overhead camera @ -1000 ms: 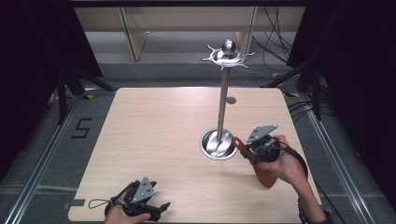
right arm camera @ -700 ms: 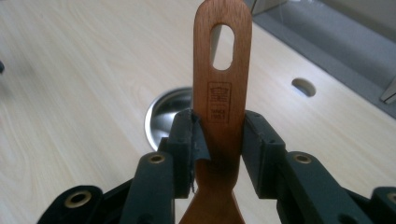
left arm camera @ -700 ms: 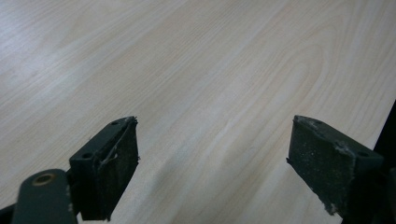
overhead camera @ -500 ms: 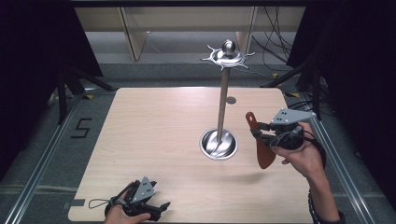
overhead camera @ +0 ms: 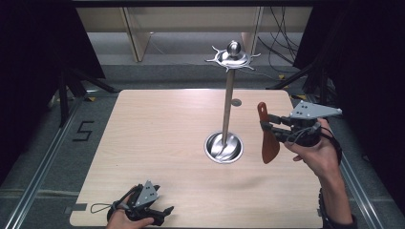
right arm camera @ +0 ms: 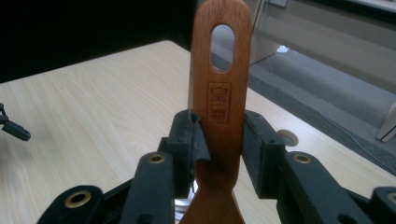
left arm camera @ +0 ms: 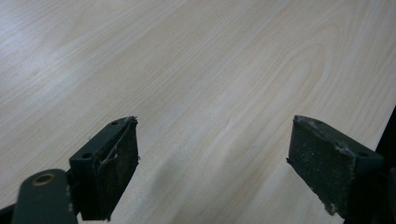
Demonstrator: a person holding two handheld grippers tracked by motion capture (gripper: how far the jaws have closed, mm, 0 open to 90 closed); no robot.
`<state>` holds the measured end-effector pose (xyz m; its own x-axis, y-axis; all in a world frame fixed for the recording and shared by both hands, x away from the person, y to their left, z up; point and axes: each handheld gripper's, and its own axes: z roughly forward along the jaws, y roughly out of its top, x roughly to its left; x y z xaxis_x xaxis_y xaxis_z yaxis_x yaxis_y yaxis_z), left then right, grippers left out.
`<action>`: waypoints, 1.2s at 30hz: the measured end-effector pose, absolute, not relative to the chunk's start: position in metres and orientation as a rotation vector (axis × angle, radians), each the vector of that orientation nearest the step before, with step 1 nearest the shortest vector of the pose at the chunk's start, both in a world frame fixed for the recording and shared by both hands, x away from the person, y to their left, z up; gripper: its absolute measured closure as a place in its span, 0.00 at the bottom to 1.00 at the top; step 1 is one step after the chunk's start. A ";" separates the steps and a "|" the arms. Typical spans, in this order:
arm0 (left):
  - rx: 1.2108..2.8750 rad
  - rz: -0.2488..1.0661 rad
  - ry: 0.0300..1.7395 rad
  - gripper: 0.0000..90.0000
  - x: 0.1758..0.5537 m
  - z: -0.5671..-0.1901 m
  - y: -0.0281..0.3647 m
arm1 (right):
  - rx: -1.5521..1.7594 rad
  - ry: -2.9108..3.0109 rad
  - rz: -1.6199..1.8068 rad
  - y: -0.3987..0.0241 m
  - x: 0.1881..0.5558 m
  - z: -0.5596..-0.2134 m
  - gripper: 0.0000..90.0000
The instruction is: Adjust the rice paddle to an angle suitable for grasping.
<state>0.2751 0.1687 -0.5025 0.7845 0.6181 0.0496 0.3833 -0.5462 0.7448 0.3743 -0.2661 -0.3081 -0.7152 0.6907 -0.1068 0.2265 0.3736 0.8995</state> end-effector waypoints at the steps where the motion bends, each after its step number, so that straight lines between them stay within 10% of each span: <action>1: 2.219 0.394 0.740 0.17 0.275 -0.503 0.169 | 0.795 2.170 1.317 -0.266 0.373 -0.306 0.75; 36: 2.210 0.389 0.742 0.17 0.275 -0.503 0.169 | 0.745 2.065 1.472 -0.261 0.372 -0.280 0.75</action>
